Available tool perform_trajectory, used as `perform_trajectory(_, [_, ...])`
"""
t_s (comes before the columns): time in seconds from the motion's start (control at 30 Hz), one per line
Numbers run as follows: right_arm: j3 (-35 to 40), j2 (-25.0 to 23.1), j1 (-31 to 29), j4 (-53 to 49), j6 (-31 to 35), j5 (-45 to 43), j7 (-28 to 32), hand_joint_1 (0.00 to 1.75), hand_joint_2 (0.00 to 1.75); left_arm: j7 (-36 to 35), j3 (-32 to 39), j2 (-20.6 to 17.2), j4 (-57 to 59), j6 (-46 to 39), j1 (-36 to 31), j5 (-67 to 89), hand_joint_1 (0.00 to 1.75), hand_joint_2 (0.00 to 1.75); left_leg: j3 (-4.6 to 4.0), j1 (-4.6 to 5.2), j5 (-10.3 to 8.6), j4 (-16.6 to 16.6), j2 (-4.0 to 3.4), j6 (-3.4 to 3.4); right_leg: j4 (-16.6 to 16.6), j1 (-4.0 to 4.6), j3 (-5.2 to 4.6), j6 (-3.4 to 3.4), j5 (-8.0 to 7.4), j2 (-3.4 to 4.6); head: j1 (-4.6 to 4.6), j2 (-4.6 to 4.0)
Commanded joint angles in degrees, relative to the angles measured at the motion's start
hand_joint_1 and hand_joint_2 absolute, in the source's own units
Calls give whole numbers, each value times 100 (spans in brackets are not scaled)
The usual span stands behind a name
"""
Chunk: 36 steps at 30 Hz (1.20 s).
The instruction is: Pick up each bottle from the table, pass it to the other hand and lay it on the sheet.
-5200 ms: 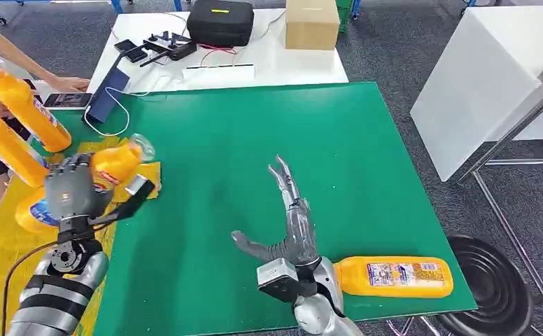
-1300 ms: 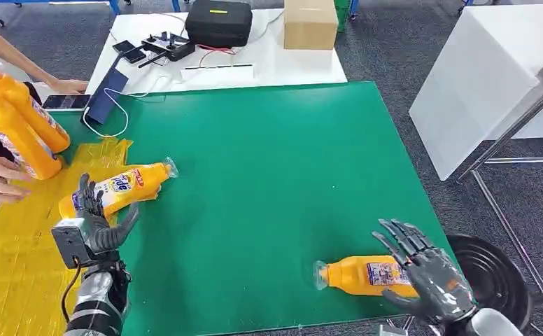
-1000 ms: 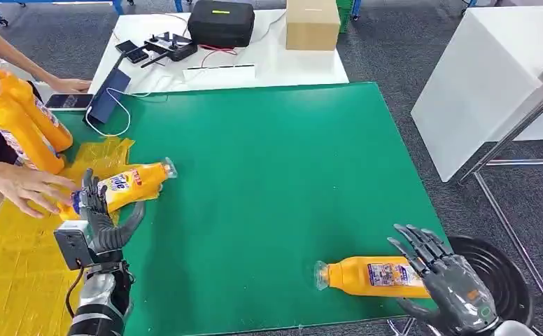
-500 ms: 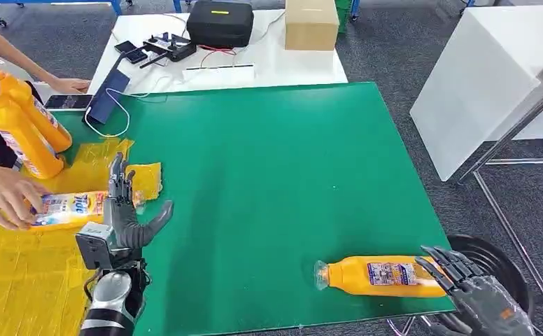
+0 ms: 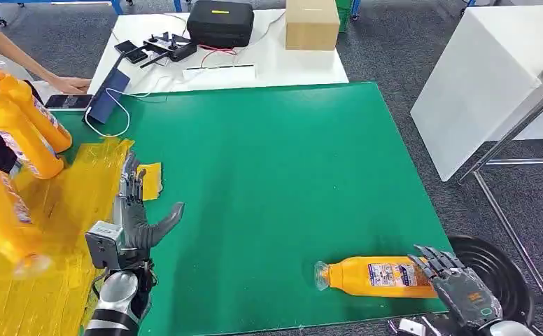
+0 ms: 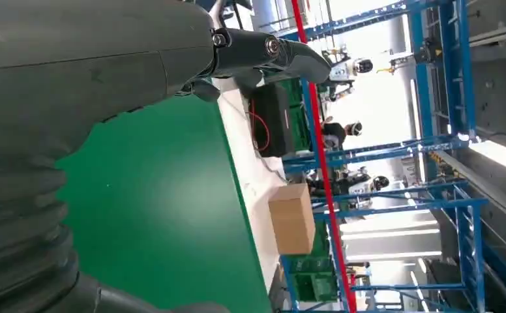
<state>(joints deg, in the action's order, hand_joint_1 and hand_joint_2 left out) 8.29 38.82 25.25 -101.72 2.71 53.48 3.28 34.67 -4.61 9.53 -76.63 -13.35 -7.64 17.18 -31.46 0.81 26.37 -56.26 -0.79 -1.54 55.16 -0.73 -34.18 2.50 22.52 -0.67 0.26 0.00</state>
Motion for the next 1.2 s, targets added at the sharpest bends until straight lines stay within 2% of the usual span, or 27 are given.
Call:
perform_trajectory(0.03, [510, -410, -720, 1205, 28, 101, -44, 0, 175, -38, -101, -73, 277, 35, -141, -34, 0, 175, 31, -17, 6, 11, -3, 14, -22, 14, 35, -9, -1, 13, -4, 0])
perform_trajectory(0.17, [633, -669, -1064, 1732, 145, 257, 20, 0, 175, -38, -117, -62, 309, 51, -139, -36, 0, 175, 31, -18, 3, 13, -1, 13, -26, 15, 35, -8, -5, 12, 0, 0])
perform_trajectory(0.5, [632, -771, -1182, 1894, 168, 319, 11, 0, 175, -38, -116, -54, 301, 56, -129, -39, 0, 175, 24, -12, 2, 7, 2, 9, -14, 11, 24, -6, -1, 4, 0, 0])
perform_trajectory(0.67, [844, -1181, -1642, 2631, 80, 443, 173, 0, 175, -5, -51, -116, 103, 101, 169, -115, 0, 175, 47, -23, 4, 14, -9, 17, -29, 21, 48, -11, -7, 19, 0, 0])
perform_trajectory(0.73, [1114, -1605, -2116, 3186, 51, 722, 158, 0, 175, 86, 155, -264, -144, 215, 503, -246, 0, 175, 61, -29, 10, 14, -7, 24, -31, 27, 63, -16, -3, 24, 2, 0])
perform_trajectory(0.83, [1114, -1605, -2116, 3186, 51, 722, 158, 0, 175, 86, 155, -264, -144, 215, 503, -246, 0, 175, 61, -29, 10, 14, -7, 24, -31, 27, 63, -16, -3, 24, 2, 0])
perform_trajectory(0.9, [1311, -1924, -2615, 3746, 49, 891, 130, 5, 175, 197, 415, -320, -199, 331, 654, -333, 0, 175, 62, -26, 7, 23, -28, 18, -38, 24, 60, -13, -10, 38, 2, 2])
perform_trajectory(0.93, [1554, -2311, -3539, 4854, 70, 1029, 176, 87, 175, 384, 836, -233, -65, 721, 632, -289, 0, 175, 104, -40, 11, 48, -132, 30, -64, 36, 81, -22, -36, 140, 0, 0])
perform_trajectory(0.97, [1543, -2291, -3505, 4853, 75, 1020, 175, 112, 175, 380, 797, -209, -65, 723, 614, -257, 0, 175, 117, -63, 42, 17, -187, 44, -38, 52, 90, -34, -32, 181, 4, 0])
perform_trajectory(1.0, [1531, -2265, -3448, 4835, 85, 1011, 173, 131, 175, 370, 770, -185, -73, 715, 608, -230, 0, 175, 116, -59, 40, 14, -196, 41, -35, 48, 81, -33, -34, 187, -2, 0])
perform_trajectory(1.07, [1533, -2152, -3298, 4749, 0, 1020, 162, 148, 175, 345, 739, -151, -92, 691, 613, -201, 0, 175, 123, -59, 33, 11, -157, 31, -39, 52, 98, -31, -22, 149, 0, 0])
perform_trajectory(1.1, [1525, -2121, -3265, 4750, -25, 1022, 156, 164, 175, 334, 732, -143, -84, 683, 611, -197, 0, 175, 113, -58, 23, 12, -124, 34, -40, 51, 96, -33, -22, 126, 0, 0])
perform_trajectory(1.2, [1502, -2075, -3213, 4745, -28, 1025, 157, 175, 175, 324, 733, -135, -74, 674, 619, -196, 0, 175, 127, -59, 20, 13, -92, 30, -40, 53, 120, -30, -15, 111, 2, 0])
